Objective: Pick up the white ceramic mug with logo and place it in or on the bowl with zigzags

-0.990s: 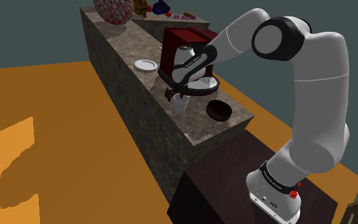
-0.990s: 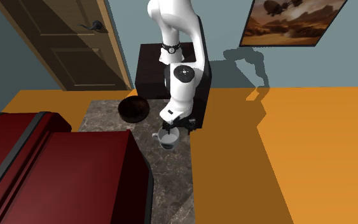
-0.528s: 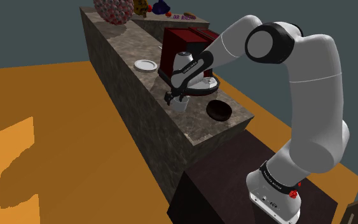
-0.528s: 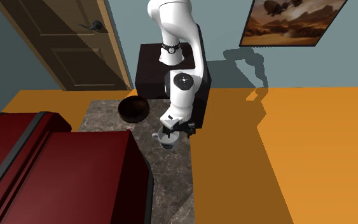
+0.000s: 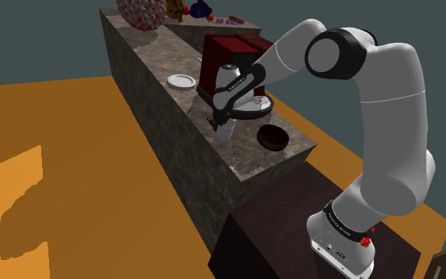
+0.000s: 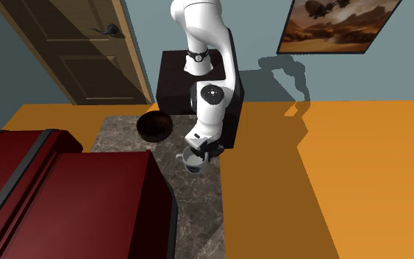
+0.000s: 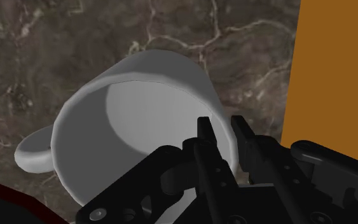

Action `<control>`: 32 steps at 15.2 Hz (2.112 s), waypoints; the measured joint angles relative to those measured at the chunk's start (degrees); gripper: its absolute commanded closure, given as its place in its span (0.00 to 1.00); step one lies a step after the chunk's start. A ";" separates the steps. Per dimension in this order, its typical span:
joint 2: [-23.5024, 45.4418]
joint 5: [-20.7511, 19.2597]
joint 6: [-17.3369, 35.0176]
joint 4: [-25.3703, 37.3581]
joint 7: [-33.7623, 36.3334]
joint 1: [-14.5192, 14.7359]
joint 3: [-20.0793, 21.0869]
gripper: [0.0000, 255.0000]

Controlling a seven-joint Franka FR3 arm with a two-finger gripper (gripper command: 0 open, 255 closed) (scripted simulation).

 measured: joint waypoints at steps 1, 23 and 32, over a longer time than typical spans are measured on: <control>0.00 0.00 0.00 0.00 0.00 0.00 0.00 1.00; -8.78 0.47 -7.61 -1.14 -0.70 -0.18 0.37 1.00; -13.49 0.75 -12.55 -0.91 -1.06 -0.21 0.55 1.00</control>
